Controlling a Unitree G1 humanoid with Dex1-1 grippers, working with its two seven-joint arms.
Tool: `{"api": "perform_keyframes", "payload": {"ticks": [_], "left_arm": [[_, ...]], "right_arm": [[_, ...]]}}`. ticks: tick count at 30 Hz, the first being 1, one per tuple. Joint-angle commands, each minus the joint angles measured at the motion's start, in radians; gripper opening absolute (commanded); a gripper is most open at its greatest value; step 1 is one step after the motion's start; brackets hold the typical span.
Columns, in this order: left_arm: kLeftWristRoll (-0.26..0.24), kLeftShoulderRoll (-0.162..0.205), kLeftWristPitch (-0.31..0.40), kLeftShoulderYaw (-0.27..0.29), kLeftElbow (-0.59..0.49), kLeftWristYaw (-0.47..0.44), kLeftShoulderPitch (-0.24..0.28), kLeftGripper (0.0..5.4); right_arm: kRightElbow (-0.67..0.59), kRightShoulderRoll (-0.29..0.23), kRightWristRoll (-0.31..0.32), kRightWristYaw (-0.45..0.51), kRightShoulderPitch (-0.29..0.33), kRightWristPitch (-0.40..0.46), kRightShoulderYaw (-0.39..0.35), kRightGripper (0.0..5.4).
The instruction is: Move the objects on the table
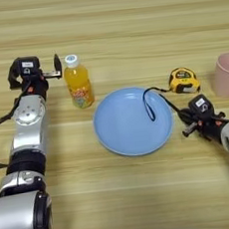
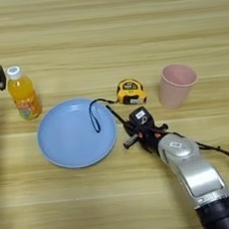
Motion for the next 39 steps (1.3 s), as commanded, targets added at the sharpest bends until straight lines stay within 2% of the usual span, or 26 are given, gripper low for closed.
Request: {"api": "perform_keyframes", "payload": {"ticks": [1, 11, 30, 39], "left_arm": [[0.008, -0.010, 0.013, -0.007, -0.014, 0.008, 0.005, 5.40], [0.011, -0.014, 0.015, -0.008, -0.019, 0.012, 0.007, 5.40], [0.011, -0.014, 0.017, -0.010, -0.023, 0.014, 0.008, 5.40], [0.012, -0.015, 0.018, -0.011, -0.021, 0.016, 0.006, 5.40]], "right_arm": [[-0.022, -0.035, 0.004, 0.018, 0.088, 0.118, 0.007, 0.30], [-0.195, -0.047, 0.047, 0.023, 0.094, 0.188, -0.042, 0.30], [-0.262, -0.053, 0.073, 0.014, 0.071, 0.218, -0.091, 0.30], [-0.366, -0.046, 0.122, 0.020, 0.056, 0.249, -0.128, 0.30]]}}
